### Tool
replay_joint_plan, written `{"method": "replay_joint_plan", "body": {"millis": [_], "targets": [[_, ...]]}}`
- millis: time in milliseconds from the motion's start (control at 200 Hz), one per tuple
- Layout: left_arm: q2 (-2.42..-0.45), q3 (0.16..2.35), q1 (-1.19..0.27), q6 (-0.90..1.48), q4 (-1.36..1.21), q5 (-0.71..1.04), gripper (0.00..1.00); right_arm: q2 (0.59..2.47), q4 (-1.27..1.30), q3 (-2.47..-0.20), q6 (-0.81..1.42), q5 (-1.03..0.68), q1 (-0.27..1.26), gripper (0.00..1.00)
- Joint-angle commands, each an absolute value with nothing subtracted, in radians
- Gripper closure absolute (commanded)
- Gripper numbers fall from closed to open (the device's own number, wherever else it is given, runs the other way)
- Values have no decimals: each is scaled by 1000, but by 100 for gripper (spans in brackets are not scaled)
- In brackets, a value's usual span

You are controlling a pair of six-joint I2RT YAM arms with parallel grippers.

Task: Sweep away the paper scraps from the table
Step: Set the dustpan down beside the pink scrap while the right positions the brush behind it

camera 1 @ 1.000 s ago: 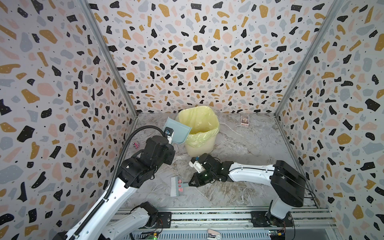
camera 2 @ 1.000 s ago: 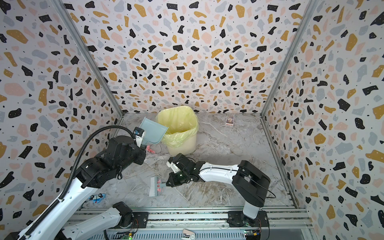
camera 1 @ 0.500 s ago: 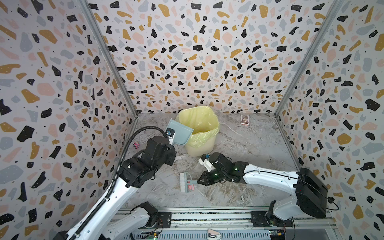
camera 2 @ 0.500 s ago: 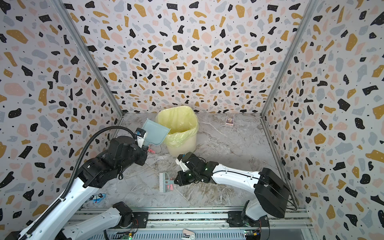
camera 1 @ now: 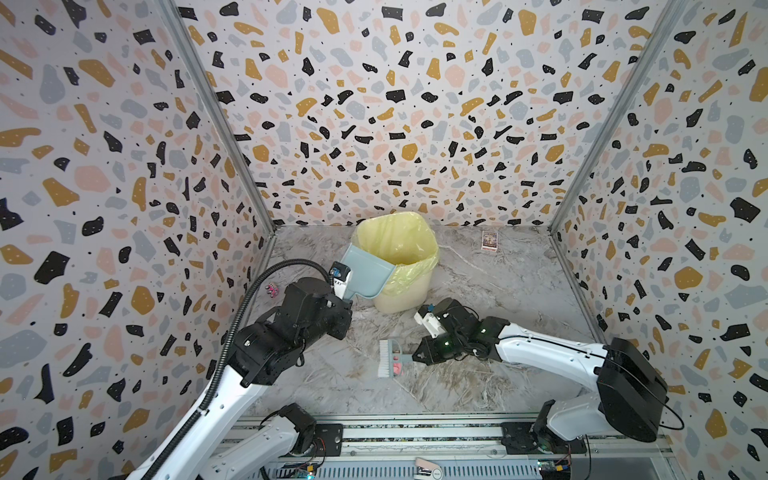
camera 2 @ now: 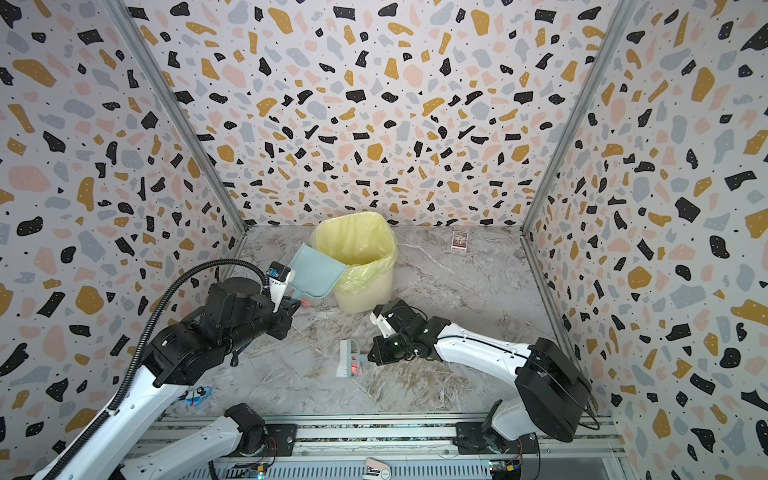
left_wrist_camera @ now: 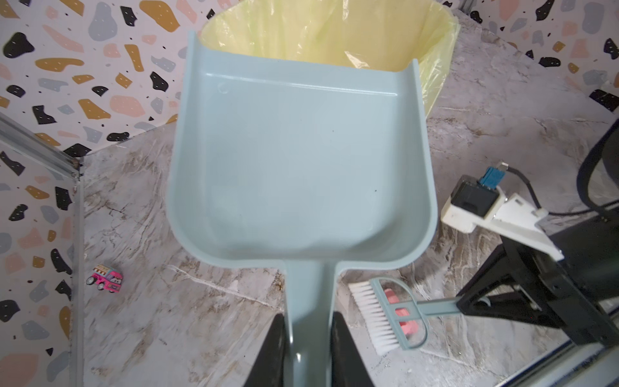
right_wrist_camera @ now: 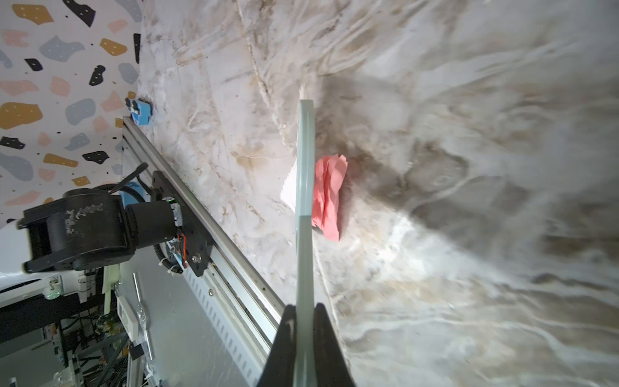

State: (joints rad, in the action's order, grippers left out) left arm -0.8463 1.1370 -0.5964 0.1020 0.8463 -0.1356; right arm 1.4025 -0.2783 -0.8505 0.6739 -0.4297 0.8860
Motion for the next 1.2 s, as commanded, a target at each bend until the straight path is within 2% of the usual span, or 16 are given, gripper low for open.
{"method": "replay_joint_plan", "body": {"millis": [0, 295, 481, 691, 1191], "targets": [[-822, 1125, -594, 122, 865, -49, 100, 1333, -452, -820, 596, -385, 840, 100], [-796, 1041, -605, 164, 847, 66, 100, 1229, -582, -844, 512, -375, 714, 100], [-787, 966, -626, 202, 807, 82, 100, 1163, -609, -900, 506, -435, 657, 100], [-791, 905, -658, 219, 823, 91, 100, 1099, -718, -967, 471, -395, 589, 100], [-797, 758, -933, 395, 833, 6, 100, 1157, -842, -1057, 375, -226, 571, 100]]}}
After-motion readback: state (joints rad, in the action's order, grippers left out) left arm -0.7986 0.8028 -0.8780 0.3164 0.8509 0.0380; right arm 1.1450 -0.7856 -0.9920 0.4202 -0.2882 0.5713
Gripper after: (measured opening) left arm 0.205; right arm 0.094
